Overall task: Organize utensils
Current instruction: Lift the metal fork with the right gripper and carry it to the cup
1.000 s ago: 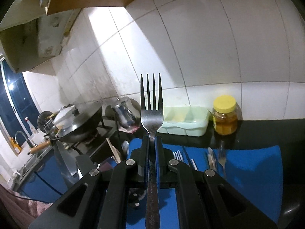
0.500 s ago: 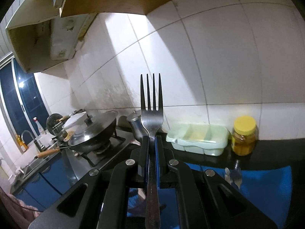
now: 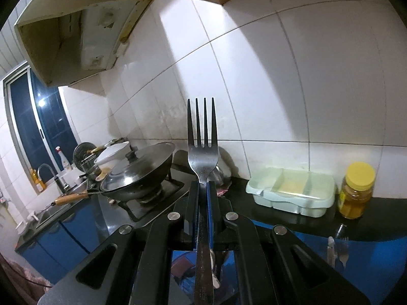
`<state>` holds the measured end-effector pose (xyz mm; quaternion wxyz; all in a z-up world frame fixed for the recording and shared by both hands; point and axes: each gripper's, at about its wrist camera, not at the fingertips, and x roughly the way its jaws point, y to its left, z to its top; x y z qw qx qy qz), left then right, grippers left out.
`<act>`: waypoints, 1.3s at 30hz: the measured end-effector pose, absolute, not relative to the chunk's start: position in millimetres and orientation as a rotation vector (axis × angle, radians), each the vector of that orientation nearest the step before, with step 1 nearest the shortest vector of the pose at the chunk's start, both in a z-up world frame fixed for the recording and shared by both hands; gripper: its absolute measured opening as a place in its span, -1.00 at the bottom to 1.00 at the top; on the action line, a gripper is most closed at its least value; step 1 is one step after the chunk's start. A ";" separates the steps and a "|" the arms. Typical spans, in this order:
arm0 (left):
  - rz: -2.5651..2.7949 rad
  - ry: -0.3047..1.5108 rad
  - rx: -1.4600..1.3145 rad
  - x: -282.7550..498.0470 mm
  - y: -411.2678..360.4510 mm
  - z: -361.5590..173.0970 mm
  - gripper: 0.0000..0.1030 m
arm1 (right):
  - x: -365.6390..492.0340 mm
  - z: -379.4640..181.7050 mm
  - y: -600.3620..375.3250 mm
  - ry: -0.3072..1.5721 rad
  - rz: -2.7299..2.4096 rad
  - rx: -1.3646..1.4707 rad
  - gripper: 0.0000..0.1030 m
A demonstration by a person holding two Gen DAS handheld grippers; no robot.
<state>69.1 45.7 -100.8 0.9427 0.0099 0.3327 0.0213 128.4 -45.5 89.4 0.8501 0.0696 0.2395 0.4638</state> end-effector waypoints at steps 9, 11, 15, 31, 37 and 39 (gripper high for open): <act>0.045 0.681 0.022 70.3 47.5 -100.7 0.63 | 140.6 77.7 -24.4 0.533 1.033 0.119 -0.87; 0.046 0.681 0.023 70.4 48.4 -100.7 0.63 | 143.7 72.9 -20.2 0.547 1.048 0.108 -0.87; 0.048 0.683 0.026 71.0 48.8 -100.5 0.63 | 147.6 63.9 -13.1 0.574 1.076 0.088 -0.87; 0.056 0.689 0.037 74.1 48.5 -101.9 0.63 | 159.7 45.4 -5.7 0.621 1.105 0.132 -0.87; 0.056 0.689 0.037 73.9 48.2 -102.1 0.63 | 161.2 43.0 -1.4 0.606 1.117 0.147 -0.87; 0.056 0.690 0.037 74.0 48.3 -102.2 0.63 | 158.7 43.0 -0.9 0.595 1.119 0.137 -0.87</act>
